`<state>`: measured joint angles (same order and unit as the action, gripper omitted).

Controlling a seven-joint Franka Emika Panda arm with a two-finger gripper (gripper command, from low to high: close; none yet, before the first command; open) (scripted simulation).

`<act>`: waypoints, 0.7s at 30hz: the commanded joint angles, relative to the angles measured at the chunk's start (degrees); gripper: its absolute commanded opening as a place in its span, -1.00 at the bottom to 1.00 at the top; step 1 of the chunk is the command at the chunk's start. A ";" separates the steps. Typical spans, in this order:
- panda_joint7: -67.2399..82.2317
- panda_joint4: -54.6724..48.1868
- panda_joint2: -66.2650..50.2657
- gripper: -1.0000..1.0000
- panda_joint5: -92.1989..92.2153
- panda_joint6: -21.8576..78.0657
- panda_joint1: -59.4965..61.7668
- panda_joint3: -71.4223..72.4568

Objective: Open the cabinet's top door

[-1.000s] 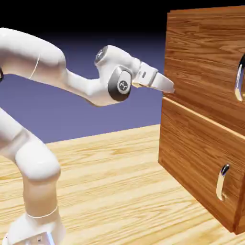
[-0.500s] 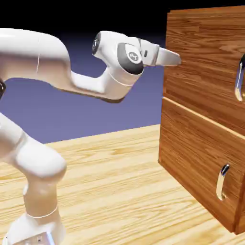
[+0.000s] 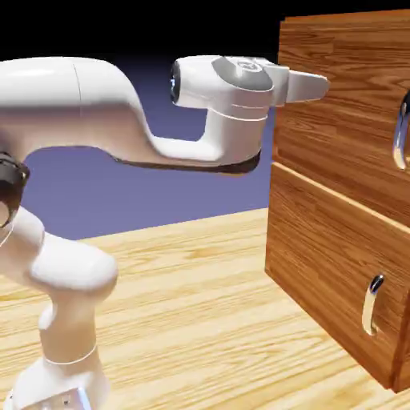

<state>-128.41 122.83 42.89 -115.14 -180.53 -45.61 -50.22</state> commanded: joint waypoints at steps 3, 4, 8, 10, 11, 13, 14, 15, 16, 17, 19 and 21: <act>-5.58 -2.48 0.66 0.00 -7.48 -0.42 -2.92 -3.26; -7.44 -3.31 0.89 0.00 -9.97 -0.56 -3.89 -4.35; -14.88 -6.61 1.77 0.00 -19.94 -1.13 -7.78 -8.70; -18.60 -8.26 2.21 0.00 -24.92 -1.41 -9.72 -10.87; -20.46 -9.09 2.44 0.00 -27.41 -1.55 -10.70 -11.96; -24.18 -10.74 2.88 0.00 -32.40 -1.83 -12.64 -14.13; -26.04 -11.57 3.10 0.00 -34.89 -1.98 -13.61 -15.22; -27.90 -12.39 3.32 0.00 -37.38 -2.12 -14.58 -16.30; -29.76 -13.22 3.54 0.00 -39.87 -2.26 -15.56 -17.39; -31.62 -14.04 3.76 0.00 -42.36 -2.40 -16.53 -18.48; -35.34 -15.70 4.21 0.00 -47.35 -2.68 -18.47 -20.65; -36.37 -16.15 4.33 0.00 -48.72 -2.76 -19.01 -21.25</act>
<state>-164.77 106.68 47.22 -163.85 -183.29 -64.62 -71.47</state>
